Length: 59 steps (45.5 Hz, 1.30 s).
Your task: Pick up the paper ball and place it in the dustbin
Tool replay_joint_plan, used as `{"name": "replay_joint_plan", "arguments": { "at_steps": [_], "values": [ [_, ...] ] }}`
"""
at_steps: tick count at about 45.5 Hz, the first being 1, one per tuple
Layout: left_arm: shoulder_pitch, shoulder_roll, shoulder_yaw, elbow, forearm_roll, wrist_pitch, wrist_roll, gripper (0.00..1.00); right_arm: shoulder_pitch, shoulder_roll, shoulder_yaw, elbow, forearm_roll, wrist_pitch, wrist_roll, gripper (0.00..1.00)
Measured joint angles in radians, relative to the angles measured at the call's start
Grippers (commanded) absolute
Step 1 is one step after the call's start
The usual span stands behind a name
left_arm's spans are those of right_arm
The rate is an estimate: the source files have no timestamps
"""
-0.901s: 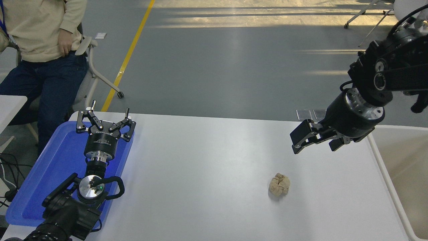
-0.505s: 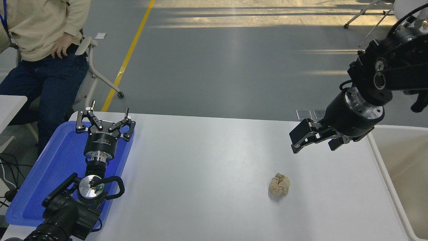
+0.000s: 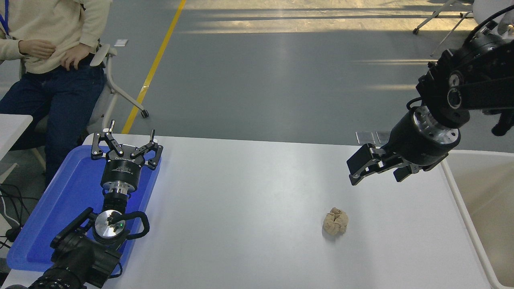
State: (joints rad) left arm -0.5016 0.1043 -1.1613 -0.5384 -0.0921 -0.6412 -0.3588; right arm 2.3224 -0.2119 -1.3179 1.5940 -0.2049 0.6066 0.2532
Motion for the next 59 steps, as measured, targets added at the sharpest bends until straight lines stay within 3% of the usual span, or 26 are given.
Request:
{"name": "replay_joint_plan", "arguments": {
  "at_steps": [26, 59],
  "values": [
    [0.000, 0.000, 0.000, 0.000, 0.000, 0.000, 0.000, 1.00, -0.082, 0.065, 0.011, -0.024, 0.043, -0.124, -0.004, 1.00],
    [0.000, -0.001, 0.002, -0.002, 0.001, -0.002, 0.003, 1.00, -0.509, 0.183, 0.052, -0.222, 0.048, -0.429, -0.007, 1.00]
  ]
}}
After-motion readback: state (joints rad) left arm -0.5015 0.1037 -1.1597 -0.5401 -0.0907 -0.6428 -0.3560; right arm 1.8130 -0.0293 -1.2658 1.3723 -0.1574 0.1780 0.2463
